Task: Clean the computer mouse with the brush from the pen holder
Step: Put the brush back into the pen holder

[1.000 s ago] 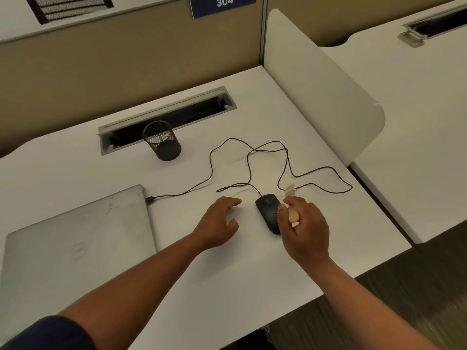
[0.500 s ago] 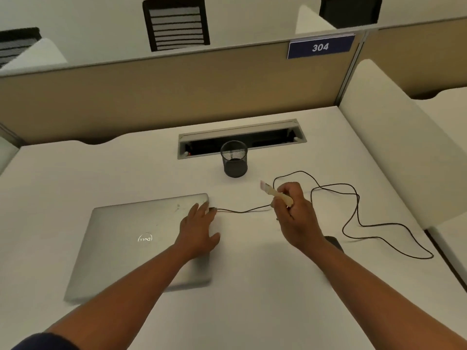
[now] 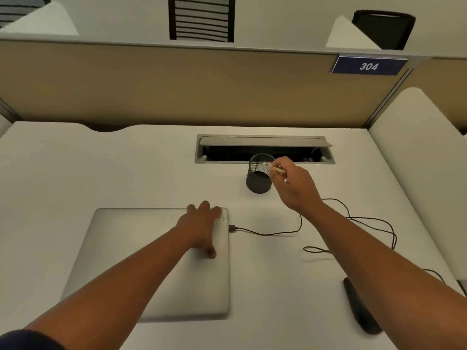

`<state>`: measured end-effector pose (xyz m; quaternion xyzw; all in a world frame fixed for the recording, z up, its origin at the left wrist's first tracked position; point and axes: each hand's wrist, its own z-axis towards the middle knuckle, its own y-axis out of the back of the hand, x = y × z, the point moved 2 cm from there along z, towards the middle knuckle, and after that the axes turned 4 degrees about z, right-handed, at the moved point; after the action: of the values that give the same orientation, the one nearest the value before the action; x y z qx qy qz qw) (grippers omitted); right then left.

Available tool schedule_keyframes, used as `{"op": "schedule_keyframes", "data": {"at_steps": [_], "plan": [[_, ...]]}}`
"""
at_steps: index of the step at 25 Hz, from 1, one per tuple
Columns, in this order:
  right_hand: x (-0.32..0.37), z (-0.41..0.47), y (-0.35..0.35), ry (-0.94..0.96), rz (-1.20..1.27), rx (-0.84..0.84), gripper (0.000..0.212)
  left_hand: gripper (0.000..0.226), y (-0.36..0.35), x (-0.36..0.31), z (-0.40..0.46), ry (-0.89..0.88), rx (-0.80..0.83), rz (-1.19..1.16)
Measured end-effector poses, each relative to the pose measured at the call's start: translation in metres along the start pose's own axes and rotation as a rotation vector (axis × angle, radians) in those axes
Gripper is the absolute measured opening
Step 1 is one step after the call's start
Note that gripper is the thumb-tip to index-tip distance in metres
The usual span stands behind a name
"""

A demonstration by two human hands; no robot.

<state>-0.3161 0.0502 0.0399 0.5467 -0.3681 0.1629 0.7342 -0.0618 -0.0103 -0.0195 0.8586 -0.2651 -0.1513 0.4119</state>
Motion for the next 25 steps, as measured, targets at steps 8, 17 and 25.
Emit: {"op": "schedule_keyframes", "data": {"at_steps": [8, 17, 25], "plan": [[-0.028, 0.042, -0.038, -0.094, -0.392, 0.161, 0.035, 0.119, 0.003, 0.002, 0.008, -0.034, 0.016, 0.065], [-0.022, 0.048, -0.044, -0.046, -0.461, 0.166, 0.043, 0.12, 0.003, -0.003, 0.007, -0.022, 0.005, 0.062], [-0.017, 0.033, -0.035, -0.035, -0.434, 0.208, 0.06, 0.121, 0.002, -0.003, 0.009, -0.017, -0.031, 0.072]]}}
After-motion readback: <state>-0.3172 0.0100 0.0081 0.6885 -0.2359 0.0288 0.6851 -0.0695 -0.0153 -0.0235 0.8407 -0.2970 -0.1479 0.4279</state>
